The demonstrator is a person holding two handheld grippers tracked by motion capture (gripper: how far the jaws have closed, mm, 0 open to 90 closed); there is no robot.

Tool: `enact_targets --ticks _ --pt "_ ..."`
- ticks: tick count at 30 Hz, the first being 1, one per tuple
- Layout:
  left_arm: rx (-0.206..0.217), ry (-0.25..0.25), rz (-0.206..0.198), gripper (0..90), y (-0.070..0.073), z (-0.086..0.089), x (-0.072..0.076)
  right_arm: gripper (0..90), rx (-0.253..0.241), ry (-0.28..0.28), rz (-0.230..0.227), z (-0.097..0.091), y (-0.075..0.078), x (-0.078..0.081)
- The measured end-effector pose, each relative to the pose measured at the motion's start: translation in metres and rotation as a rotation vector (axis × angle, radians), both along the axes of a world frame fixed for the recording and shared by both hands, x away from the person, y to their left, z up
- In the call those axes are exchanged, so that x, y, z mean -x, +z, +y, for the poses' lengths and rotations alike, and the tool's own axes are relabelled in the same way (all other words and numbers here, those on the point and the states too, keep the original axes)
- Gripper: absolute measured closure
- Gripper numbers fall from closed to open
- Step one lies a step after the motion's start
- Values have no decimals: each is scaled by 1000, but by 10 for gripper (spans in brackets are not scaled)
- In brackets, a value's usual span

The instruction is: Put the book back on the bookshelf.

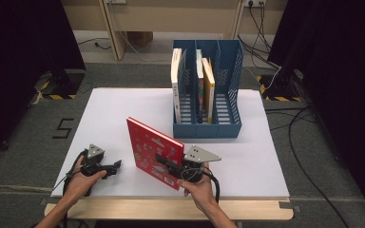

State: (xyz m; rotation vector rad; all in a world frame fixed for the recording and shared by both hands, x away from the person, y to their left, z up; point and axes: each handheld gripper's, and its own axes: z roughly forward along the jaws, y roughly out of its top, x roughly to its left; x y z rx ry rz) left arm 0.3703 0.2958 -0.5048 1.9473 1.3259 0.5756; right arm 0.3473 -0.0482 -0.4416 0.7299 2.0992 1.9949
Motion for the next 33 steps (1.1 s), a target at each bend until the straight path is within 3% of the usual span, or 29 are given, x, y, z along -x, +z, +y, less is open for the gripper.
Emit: enact_targets --ticks 9,13,18,33 --pt "1 -3 1 173 0 0 0 776 8 -14 -18 4 2 -3" --pt "1 -5 1 169 0 0 0 789 -17 -21 -19 2 5 -6" --pt "-1 -7 3 165 0 0 0 792 -9 -34 -67 -2 15 -8" --pt "0 -10 3 161 0 0 0 794 26 -153 -112 -39 32 -10"
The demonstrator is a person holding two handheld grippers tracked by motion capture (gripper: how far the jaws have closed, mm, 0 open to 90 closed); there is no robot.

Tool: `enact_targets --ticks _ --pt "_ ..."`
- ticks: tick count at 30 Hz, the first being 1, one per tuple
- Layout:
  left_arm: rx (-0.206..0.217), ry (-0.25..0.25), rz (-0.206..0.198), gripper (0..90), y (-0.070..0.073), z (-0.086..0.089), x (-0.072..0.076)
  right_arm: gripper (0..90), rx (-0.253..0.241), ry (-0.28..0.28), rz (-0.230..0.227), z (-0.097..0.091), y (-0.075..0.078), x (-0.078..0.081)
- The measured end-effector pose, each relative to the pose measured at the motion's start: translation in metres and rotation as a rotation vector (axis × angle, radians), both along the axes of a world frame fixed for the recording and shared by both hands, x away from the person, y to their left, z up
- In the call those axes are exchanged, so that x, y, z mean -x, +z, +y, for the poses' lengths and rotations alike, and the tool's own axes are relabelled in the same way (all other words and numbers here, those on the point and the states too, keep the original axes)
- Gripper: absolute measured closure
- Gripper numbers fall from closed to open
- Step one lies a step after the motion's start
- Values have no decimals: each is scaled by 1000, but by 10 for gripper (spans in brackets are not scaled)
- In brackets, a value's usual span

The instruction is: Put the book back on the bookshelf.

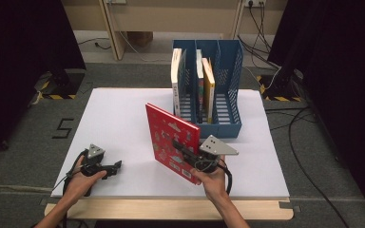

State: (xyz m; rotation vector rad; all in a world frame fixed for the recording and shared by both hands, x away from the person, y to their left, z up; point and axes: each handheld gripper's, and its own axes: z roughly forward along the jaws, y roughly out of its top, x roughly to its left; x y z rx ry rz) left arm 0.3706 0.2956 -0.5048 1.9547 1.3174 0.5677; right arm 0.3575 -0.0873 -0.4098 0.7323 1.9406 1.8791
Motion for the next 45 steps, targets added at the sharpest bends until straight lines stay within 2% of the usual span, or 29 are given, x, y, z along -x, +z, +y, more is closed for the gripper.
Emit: enact_targets --ticks 2,9,15,21,32,45 --pt "-1 -1 0 160 0 0 0 794 9 -9 -8 -5 1 1" --pt "-4 0 -1 159 0 0 0 794 -33 -67 -1 -27 9 4" --pt "-5 -1 -1 158 0 0 0 794 -31 -97 -26 -43 17 8" --pt "1 3 -4 158 0 -1 0 795 -43 -130 -18 -57 19 14" --pt "-1 2 -3 157 0 -1 0 795 -70 -237 -42 -92 29 31" --pt "1 3 -4 156 0 -1 0 795 -64 -346 -74 -123 46 35"
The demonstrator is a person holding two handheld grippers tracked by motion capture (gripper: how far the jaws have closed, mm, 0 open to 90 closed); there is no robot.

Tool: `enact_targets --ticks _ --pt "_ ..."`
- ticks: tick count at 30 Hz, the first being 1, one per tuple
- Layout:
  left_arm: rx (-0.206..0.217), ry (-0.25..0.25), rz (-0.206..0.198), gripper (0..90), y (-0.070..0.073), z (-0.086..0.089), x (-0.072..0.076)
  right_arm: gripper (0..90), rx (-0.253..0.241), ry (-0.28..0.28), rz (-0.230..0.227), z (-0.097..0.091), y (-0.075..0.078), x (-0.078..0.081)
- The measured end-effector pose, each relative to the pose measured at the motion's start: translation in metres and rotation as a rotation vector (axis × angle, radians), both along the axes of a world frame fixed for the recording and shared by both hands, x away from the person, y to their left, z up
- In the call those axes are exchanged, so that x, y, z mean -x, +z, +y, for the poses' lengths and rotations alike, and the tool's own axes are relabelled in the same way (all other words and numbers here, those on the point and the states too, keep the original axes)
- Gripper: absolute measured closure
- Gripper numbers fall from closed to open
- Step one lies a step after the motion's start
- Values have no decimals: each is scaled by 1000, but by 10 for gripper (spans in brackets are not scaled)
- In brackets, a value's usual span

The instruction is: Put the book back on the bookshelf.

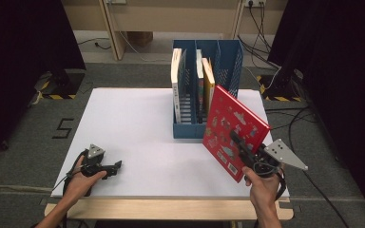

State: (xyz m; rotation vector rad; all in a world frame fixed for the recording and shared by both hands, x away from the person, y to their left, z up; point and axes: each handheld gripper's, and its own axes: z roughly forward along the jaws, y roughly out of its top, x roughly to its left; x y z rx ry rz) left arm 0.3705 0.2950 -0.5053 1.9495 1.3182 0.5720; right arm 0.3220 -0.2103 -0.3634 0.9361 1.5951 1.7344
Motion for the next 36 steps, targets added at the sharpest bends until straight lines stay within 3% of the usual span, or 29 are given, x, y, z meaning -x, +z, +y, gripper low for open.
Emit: enact_targets --ticks 12,23,36 --pt "1 0 0 156 0 0 0 795 -4 -79 -4 -19 19 -13" --pt "2 -1 1 156 0 0 0 794 16 -148 -3 -25 32 -43" --pt "3 -1 1 156 0 0 0 795 14 -200 -1 -17 42 -82"
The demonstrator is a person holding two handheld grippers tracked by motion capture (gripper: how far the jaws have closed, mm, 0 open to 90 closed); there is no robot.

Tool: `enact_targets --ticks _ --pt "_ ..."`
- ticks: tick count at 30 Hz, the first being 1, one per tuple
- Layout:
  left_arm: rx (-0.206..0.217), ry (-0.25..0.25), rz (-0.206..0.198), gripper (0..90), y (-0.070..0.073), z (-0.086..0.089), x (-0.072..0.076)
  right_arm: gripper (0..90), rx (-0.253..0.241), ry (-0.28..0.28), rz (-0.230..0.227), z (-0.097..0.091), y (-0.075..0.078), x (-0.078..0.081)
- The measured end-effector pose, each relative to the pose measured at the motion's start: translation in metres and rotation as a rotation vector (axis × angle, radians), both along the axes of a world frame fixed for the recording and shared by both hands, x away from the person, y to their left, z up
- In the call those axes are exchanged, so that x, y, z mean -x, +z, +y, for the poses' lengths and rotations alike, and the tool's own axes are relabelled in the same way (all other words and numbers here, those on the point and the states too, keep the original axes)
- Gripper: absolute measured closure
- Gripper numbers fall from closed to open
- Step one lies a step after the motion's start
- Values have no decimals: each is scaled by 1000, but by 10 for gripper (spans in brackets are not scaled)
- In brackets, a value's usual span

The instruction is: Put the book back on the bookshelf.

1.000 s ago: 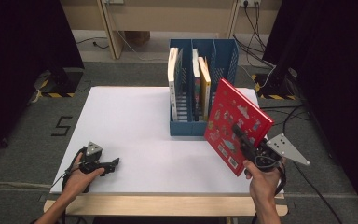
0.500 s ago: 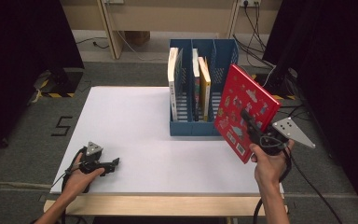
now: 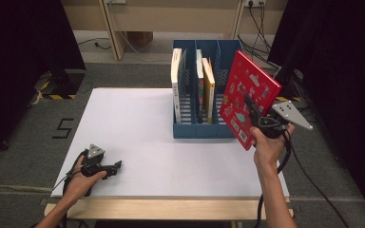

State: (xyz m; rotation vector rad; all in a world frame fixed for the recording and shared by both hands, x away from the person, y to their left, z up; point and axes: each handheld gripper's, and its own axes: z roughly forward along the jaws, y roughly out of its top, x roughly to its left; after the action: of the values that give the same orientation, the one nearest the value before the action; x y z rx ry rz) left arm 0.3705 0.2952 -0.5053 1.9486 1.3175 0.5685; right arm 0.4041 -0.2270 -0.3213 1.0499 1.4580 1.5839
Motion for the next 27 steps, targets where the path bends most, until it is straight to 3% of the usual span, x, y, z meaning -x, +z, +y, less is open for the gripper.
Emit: enact_targets --ticks 27 --pt "-5 -1 2 155 0 0 0 795 2 -142 17 9 -6 -90"
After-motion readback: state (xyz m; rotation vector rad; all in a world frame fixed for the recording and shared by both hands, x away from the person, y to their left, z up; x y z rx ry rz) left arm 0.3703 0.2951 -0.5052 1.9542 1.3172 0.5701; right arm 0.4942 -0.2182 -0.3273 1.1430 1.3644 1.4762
